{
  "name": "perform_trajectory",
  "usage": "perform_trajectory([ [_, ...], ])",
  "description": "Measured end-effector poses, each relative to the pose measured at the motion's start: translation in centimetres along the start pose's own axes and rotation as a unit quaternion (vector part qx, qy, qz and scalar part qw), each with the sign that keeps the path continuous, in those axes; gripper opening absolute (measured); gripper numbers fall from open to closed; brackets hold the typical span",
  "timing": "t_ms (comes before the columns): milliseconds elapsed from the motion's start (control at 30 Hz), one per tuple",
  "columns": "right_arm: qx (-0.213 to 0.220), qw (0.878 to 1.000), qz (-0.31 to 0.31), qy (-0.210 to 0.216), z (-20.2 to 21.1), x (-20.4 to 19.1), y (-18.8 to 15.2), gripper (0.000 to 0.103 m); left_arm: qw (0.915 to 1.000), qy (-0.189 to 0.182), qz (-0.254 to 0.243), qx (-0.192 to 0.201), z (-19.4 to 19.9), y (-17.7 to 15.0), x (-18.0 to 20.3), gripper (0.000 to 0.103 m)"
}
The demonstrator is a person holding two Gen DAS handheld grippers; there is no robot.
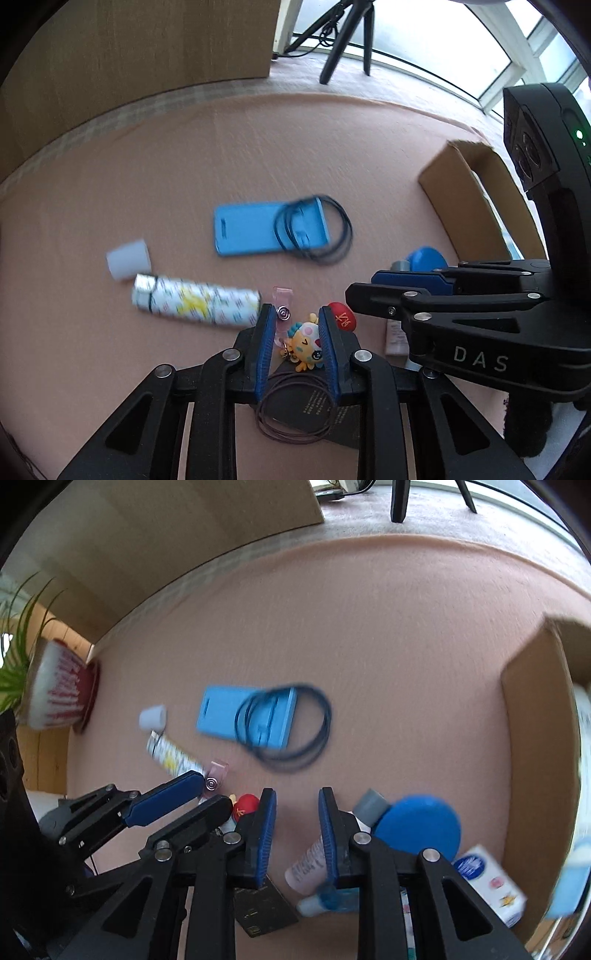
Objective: Organize objects
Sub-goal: 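Move both grippers to the clown keychain and purple cord on the table, then grasp the clown keychain with the right gripper while the left gripper grasps the purple cord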
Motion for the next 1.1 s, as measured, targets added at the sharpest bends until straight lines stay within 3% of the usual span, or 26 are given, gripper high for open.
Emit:
perform_trajectory([
  [333,0.005,1.0,0.009,0.004,0.9,-0.6,-4.5,0.021,0.9987,-0.047,0.014,-0.014,1.5,-4.8,-0.2,0.026],
  [467,0.013,0.999,0.027,-0.021,1.4,-0.9,-5.4,0.02,0.9985,-0.04,0.037,0.006,3.1,-5.6,-1.7,0.026],
  [633,0.037,0.999,0.021,-0.007,2.5,-1.6,-5.8,0.021,0.9983,-0.029,0.044,0.024,5.9,-7.2,-3.8,0.027],
  [700,0.042,0.999,0.021,-0.002,2.7,-2.1,-6.0,0.022,0.9988,-0.021,0.037,0.025,6.3,-7.8,-4.0,0.033],
  [767,0.041,0.999,0.026,-0.001,2.3,-2.9,-5.9,0.031,0.9992,-0.016,0.03,0.022,6.6,-8.5,-3.9,0.037],
  [967,0.035,0.995,0.083,-0.034,1.0,-5.6,-5.8,0.033,0.9996,-0.014,0.016,0.02,7.1,-10.7,-2.7,0.049],
  [1100,0.028,0.992,0.111,-0.056,0.3,-6.2,-5.8,0.038,0.9998,0.001,0.006,0.02,6.5,-11.5,-1.9,0.05],
])
Point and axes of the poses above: each gripper's, at about its wrist camera, not at the fingertips, and z roughly against the way its jaws point, x to its right, y to its top, the point moved 7 cm from there along -z, roughly the way its jaws point, and after that the axes turned 10 degrees about z, right-handed, at the moved point
